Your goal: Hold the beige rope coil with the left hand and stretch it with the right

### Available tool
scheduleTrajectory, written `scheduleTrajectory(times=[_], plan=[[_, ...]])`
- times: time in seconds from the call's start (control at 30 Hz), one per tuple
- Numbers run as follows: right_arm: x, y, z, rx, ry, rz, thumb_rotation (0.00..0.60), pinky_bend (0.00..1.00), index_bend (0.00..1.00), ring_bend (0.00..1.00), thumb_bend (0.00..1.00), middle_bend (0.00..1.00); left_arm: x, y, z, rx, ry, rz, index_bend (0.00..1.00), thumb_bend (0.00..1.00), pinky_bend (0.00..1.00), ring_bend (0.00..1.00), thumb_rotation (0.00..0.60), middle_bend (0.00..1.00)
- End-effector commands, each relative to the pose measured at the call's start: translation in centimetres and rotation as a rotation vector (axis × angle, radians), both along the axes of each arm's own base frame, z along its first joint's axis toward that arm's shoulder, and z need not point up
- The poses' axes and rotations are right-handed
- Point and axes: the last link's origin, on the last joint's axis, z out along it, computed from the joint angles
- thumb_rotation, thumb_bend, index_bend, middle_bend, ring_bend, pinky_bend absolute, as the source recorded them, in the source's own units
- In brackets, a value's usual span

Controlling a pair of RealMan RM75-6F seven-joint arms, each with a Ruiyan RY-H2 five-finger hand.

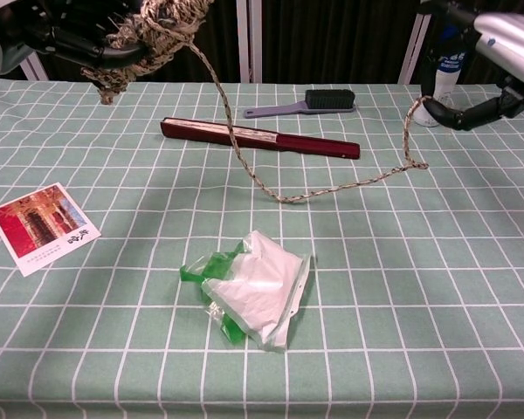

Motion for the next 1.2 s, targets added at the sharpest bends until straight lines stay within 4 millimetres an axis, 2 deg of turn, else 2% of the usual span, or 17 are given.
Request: scheduleTrajectory(times=[0.03,0.2,0.4,0.5,0.73,0.97,1.07,1.2], plan=[[3.4,1.7,1.7,-0.025,-0.039,0.137,0.600,0.00,0.86,0.00,0.43,0.03,0.5,0.7,0.0,0.006,0.034,0.097,0.73,0.48,0.63,0.58,0.600,0.73],[7.2,2.8,2.6,-0.032,-0.041,0.238,0.600,0.00,0.87,0.00,0.43,0.04,1.9,0.6,-0.9,-0.038,0.109,0.104,0.73,0.48,0.64,0.59,0.600,0.73],[12.3,2.4,3.2,-0.015,-0.056,0.310,0.600,0.00,0.88,0.00,0.43,0.04,4.0,-0.5,-2.8,-0.089,0.252,0.007,0.73,0.48,0.64,0.59,0.600,0.73],[15.0,1.7,3.1,0.030,-0.092,0.304,0.600,0.00,0.88,0.00,0.43,0.04,5.2,-1.1,-3.7,-0.091,0.293,-0.045,0.74,0.48,0.64,0.59,0.600,0.73],[20.8,-2.1,3.1,0.095,-0.198,0.194,0.600,0.00,0.89,0.00,0.40,0.04,8.5,-3.6,-4.6,-0.057,0.295,-0.251,0.74,0.48,0.65,0.60,0.600,0.74],[24.0,-4.6,3.1,0.118,-0.252,0.099,0.600,0.00,0.89,0.00,0.42,0.04,9.4,-5.8,-4.1,-0.128,0.145,-0.409,0.75,0.48,0.66,0.61,0.600,0.75],[24.5,-5.2,3.1,0.116,-0.254,0.077,0.600,0.00,0.89,0.00,0.42,0.04,9.3,-6.3,-3.7,-0.174,0.094,-0.440,0.75,0.48,0.66,0.61,0.600,0.75],[24.0,-5.9,3.1,0.120,-0.273,0.027,0.600,0.00,0.90,0.00,0.42,0.04,9.4,-6.9,-3.0,-0.283,-0.048,-0.432,0.75,0.49,0.66,0.61,0.600,0.76]])
